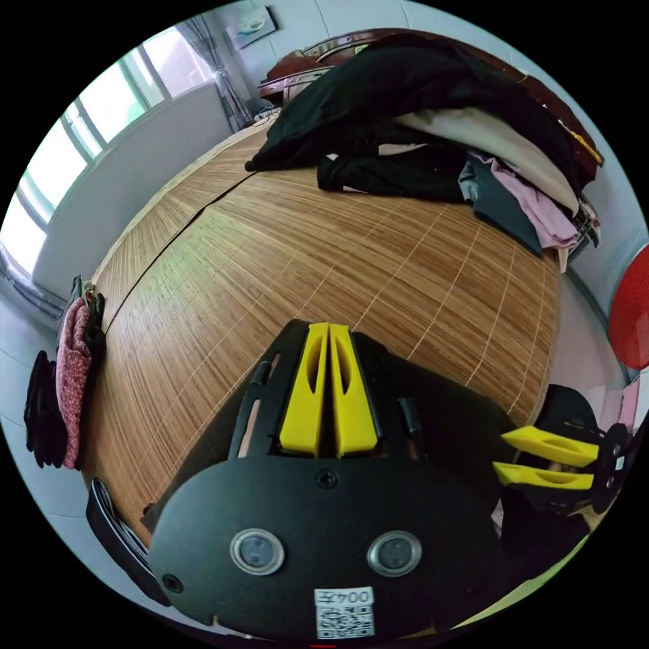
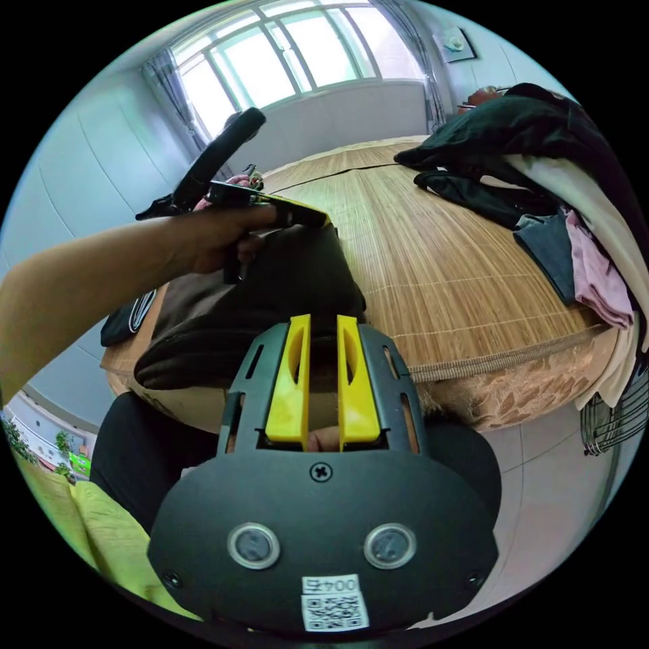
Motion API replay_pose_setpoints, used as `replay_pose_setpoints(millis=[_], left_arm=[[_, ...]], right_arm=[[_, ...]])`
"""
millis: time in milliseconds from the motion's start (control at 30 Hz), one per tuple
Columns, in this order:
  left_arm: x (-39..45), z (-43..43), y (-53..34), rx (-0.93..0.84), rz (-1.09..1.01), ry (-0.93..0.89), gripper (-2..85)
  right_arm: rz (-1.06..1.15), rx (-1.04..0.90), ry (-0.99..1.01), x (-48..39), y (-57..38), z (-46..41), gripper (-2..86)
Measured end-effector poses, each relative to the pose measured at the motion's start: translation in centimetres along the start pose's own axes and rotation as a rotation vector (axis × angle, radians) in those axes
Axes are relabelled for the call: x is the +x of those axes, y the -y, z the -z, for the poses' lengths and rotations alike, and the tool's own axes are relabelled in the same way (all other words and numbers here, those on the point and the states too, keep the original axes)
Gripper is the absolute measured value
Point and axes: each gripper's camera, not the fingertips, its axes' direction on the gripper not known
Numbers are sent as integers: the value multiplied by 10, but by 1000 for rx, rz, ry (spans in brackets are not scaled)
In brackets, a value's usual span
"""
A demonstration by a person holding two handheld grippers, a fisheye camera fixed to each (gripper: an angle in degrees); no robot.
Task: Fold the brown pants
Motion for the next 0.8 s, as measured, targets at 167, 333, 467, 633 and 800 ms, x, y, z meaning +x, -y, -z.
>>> replay_pose_setpoints(millis=[167, 333, 467, 633, 800], left_arm=[[-18, 77, -62, 222, 86, -119, 1], [-48, 135, -205, 232, 244, 0, 1], [-90, 145, -335, 172, 520, -11, 1], [-117, 144, -367, 267, 636, -24, 1], [-138, 114, -294, 258, 513, 13, 1]], right_arm=[[32, 46, -62, -13, -6, 6, 72], [14, 97, -59, -14, -8, 31, 66], [103, 71, 55, -52, -18, 57, 73], [358, -65, 130, -147, -17, 48, 66], [491, -88, 33, -189, 17, 30, 68]])
